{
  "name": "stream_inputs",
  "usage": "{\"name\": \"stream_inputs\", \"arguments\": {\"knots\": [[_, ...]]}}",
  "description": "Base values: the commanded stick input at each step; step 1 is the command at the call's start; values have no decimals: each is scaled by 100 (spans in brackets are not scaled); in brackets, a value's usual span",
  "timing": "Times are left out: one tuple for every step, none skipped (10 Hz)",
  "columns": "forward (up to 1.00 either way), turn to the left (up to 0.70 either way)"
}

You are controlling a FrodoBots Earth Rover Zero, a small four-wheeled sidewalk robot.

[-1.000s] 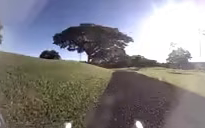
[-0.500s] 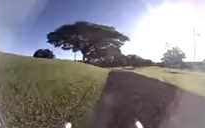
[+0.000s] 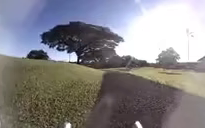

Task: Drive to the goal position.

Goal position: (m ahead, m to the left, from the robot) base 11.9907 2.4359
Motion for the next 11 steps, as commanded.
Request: {"name": "stream_inputs", "arguments": {"knots": [[70, 0], [70, 0], [70, 0], [70, 0], [70, 0], [70, 0], [70, 0], [70, 0], [70, 0], [70, 0], [70, 0]]}}
